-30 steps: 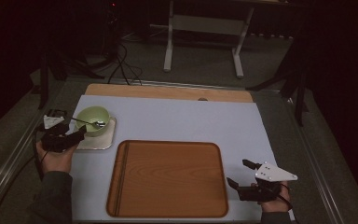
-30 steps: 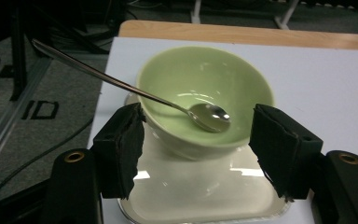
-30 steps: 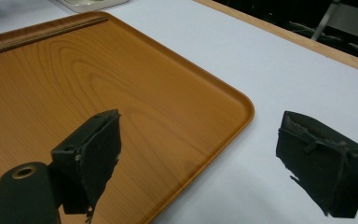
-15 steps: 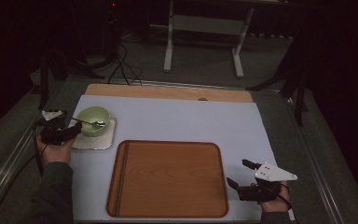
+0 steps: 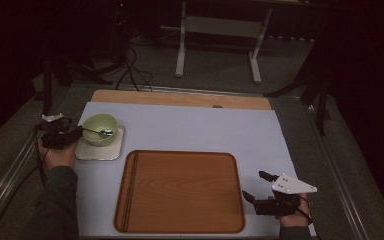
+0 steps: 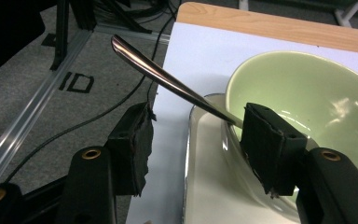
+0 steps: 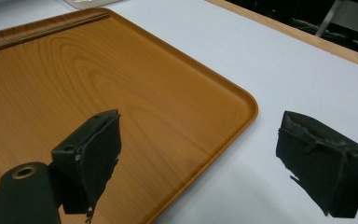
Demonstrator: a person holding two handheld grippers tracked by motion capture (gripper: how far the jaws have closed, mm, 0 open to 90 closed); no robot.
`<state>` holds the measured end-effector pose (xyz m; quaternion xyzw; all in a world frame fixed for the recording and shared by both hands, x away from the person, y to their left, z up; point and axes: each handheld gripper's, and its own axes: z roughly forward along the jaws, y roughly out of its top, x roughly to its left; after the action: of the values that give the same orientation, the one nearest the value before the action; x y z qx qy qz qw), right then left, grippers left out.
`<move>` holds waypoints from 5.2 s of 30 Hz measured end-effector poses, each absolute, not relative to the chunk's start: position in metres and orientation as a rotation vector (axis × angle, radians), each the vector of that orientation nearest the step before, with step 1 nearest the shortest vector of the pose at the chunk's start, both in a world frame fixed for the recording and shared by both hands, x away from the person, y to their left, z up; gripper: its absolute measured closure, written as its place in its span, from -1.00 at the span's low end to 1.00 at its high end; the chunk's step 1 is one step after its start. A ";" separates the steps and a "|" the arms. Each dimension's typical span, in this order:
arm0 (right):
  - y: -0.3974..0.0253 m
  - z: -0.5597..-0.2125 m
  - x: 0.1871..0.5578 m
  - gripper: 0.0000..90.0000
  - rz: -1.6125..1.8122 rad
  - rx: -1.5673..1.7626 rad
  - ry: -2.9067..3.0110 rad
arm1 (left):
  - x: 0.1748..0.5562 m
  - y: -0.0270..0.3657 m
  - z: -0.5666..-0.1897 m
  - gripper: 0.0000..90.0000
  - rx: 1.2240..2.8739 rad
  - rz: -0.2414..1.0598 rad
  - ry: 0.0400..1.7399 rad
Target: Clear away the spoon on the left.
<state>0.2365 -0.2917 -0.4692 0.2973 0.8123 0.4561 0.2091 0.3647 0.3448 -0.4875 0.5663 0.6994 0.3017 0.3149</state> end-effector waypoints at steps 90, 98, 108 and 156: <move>-0.290 -0.469 0.236 -0.70 1.257 0.816 2.270 | 0.322 0.308 -0.389 0.99 1.510 0.787 1.386; -0.289 -0.469 0.236 -0.70 1.258 0.815 2.274 | 0.315 0.299 -0.383 0.98 1.582 0.753 1.318; -0.290 -0.469 0.236 -0.70 1.261 0.819 2.272 | 0.308 0.282 -0.372 0.99 1.657 0.689 1.267; -0.290 -0.468 0.235 -0.70 1.265 0.817 2.265 | 0.264 0.220 -0.387 0.99 1.844 0.471 1.059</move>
<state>0.2352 -0.2904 -0.4676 0.2938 0.8143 0.4548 0.2091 0.2636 0.2198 -0.3866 0.7502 0.4310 0.1917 0.4633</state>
